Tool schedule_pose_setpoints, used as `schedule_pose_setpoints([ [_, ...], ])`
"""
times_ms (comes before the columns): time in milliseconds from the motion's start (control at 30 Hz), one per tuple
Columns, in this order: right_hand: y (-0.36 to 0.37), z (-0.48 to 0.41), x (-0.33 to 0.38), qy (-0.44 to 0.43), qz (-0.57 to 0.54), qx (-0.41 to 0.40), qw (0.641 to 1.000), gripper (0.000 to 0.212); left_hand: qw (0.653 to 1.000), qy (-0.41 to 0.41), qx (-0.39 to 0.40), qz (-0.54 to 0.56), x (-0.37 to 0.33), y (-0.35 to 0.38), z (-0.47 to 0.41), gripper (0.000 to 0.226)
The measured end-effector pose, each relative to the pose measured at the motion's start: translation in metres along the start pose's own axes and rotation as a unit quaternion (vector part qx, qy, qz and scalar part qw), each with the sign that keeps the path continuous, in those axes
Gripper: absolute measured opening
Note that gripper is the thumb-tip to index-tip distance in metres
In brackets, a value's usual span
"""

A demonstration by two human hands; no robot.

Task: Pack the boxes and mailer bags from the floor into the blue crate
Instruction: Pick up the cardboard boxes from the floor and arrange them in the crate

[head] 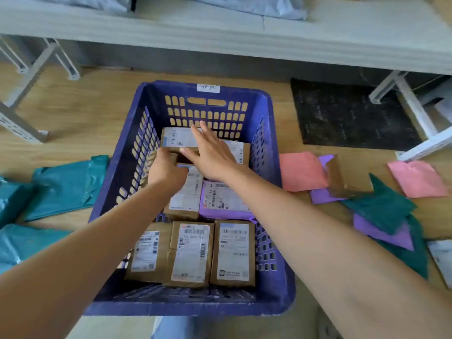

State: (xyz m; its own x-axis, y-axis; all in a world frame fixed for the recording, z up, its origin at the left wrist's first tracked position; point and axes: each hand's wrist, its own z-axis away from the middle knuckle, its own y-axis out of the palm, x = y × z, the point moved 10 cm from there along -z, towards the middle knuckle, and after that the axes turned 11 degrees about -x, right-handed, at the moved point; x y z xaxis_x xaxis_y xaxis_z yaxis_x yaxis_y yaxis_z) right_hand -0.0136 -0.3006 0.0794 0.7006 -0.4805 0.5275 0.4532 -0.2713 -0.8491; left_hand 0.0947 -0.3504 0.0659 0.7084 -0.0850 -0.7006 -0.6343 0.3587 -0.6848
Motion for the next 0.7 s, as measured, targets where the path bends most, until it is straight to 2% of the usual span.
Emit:
schedule_pose_setpoints([
  [300,-0.171,0.094,-0.111,0.115,-0.066,-0.151,0.98,0.062,0.983,0.164,0.057,0.058,-0.167,0.043,0.09,0.059],
  [567,-0.28,0.211,-0.254,0.23,-0.049,-0.254,0.938,0.06,0.941,0.277,0.179,0.074,-0.267,0.15,0.22,0.061],
  [700,-0.305,0.277,-0.327,0.286,-0.04,-0.282,0.915,0.058,0.917,0.296,0.258,0.071,-0.292,0.217,0.284,0.065],
])
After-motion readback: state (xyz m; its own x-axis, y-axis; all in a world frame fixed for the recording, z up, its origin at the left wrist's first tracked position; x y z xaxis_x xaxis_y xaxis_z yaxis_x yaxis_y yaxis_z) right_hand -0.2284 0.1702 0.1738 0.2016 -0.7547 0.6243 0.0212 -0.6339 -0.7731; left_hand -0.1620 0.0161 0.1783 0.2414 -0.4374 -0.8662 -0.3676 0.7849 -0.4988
